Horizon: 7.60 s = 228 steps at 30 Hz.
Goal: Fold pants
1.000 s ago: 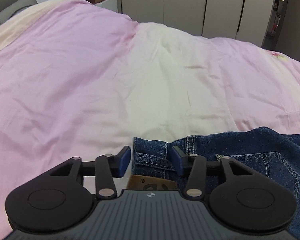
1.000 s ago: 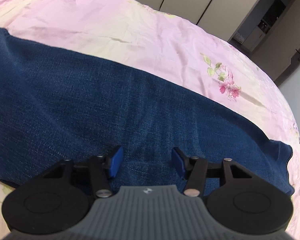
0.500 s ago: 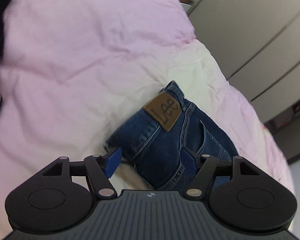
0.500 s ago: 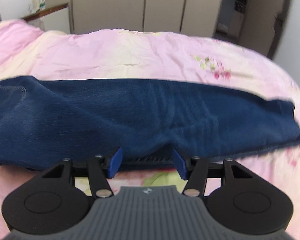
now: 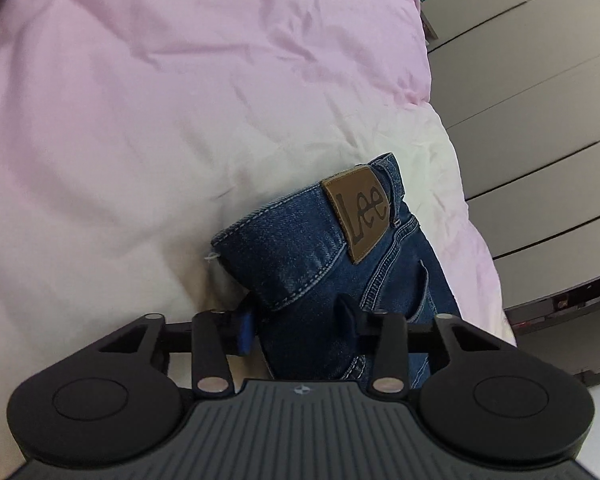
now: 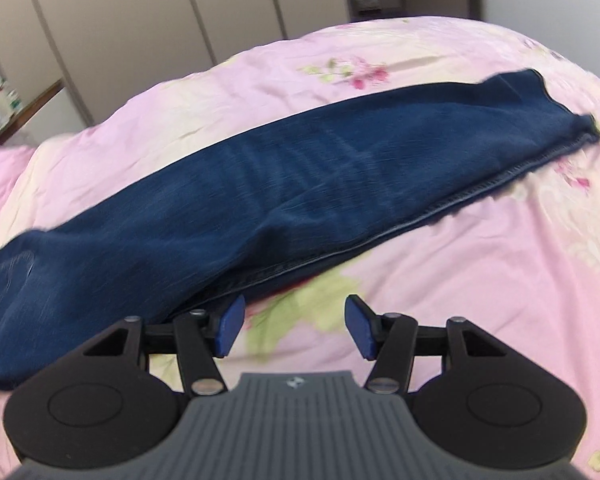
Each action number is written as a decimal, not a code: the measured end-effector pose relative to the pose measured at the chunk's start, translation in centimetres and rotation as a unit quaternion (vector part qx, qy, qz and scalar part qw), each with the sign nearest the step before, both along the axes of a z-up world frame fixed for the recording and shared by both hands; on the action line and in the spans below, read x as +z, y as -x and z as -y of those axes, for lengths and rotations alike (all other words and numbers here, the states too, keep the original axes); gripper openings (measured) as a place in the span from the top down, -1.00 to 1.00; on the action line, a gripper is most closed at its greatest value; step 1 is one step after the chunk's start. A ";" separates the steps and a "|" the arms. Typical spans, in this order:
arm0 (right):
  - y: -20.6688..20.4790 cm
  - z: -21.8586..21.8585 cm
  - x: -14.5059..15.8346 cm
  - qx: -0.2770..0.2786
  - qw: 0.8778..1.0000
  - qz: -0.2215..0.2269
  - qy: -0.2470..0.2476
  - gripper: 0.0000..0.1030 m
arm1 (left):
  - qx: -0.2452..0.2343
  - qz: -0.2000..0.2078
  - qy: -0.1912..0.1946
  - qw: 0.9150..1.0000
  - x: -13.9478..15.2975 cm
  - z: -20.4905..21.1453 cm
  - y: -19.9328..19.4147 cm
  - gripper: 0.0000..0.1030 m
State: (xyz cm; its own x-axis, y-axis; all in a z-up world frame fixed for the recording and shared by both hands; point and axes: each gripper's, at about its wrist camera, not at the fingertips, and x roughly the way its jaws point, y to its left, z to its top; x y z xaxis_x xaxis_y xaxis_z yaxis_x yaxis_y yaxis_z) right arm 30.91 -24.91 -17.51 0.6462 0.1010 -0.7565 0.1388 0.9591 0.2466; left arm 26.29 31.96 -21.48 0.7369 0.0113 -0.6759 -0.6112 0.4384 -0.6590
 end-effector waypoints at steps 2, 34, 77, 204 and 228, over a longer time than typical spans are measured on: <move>-0.5 1.2 -0.2 -0.013 1.000 -0.002 0.003 0.00 | -0.002 -0.009 -0.033 0.999 1.8 0.3 -0.3 0.53; -6.4 29.8 0.2 -0.166 0.986 0.005 -0.029 0.15 | -0.120 -0.082 -0.302 0.942 8.2 6.5 -3.3 0.05; -22.2 37.2 0.6 -0.110 0.992 0.012 0.064 -0.12 | -0.174 -0.118 -0.333 0.919 5.6 11.6 -11.9 0.22; -12.9 34.6 13.2 -0.081 0.971 0.155 -0.162 0.81 | -0.633 0.001 -0.316 0.707 2.4 49.5 -14.4 0.54; -8.2 -14.4 15.8 0.237 0.960 0.092 -0.116 0.83 | -0.451 -0.064 -0.264 0.850 3.9 19.1 -2.4 0.54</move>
State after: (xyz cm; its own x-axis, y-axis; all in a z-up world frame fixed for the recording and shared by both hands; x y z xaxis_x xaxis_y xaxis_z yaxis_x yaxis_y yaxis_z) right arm 39.07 -10.51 -1.71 0.6071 0.5691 -0.5545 -0.3661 0.8197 0.4405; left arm 28.66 12.89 -17.58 0.5268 -0.1920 -0.8280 0.0797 0.9810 -0.1769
